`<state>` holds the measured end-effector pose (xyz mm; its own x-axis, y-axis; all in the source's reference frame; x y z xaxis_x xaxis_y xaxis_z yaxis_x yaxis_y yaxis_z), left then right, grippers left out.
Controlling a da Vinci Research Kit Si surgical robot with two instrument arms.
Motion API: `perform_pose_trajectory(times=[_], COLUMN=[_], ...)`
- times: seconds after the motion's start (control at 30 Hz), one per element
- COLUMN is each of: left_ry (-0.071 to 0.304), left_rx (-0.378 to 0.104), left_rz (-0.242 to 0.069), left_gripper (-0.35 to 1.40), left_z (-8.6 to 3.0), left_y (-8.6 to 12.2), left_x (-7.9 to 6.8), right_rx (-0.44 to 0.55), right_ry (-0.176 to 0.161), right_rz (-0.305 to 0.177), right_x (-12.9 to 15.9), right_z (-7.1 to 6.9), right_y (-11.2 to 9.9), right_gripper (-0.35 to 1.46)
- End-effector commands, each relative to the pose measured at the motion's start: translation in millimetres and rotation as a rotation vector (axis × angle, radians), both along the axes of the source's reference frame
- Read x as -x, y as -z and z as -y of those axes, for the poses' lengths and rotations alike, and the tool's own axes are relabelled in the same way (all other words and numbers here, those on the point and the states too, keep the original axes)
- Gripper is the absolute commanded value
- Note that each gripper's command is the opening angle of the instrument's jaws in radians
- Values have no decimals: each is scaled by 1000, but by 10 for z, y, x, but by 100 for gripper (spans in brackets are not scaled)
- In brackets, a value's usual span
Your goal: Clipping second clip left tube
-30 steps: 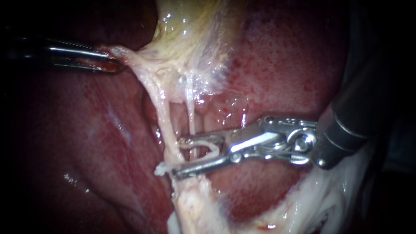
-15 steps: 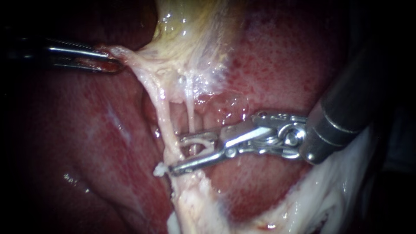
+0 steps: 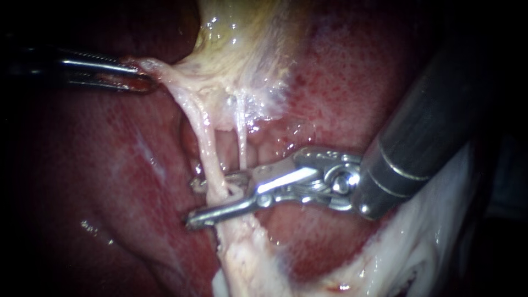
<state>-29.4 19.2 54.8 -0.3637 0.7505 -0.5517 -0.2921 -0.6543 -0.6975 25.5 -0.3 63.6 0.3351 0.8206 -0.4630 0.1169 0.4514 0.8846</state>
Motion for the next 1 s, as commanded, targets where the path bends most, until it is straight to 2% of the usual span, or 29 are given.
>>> perform_pose_trajectory(times=[0.03,0.17,0.3,0.47,0.63,0.87,1.0], left_ry=[1,1,1,0,0,0,0], left_rx=[0,0,0,0,0,0,0], left_rz=[-1,-1,-1,0,0,0,0], left_gripper=[-35,-35,-35,-35,-35,-35,-35], left_z=[0,0,0,0,1,0,0], left_y=[0,0,0,0,0,0,0], left_x=[0,0,0,-1,-1,-1,-1], right_rx=[-2,-6,-10,-18,-25,-28,-28], right_ry=[-4,-8,3,31,73,74,75], right_rz=[-9,-20,-30,-60,-87,-91,-91], right_x=[-1,-4,-5,-9,-11,-6,-4], right_z=[1,3,8,16,16,11,11], right_y=[1,7,19,40,53,59,58], right_gripper=[50,50,50,50,46,32,14])
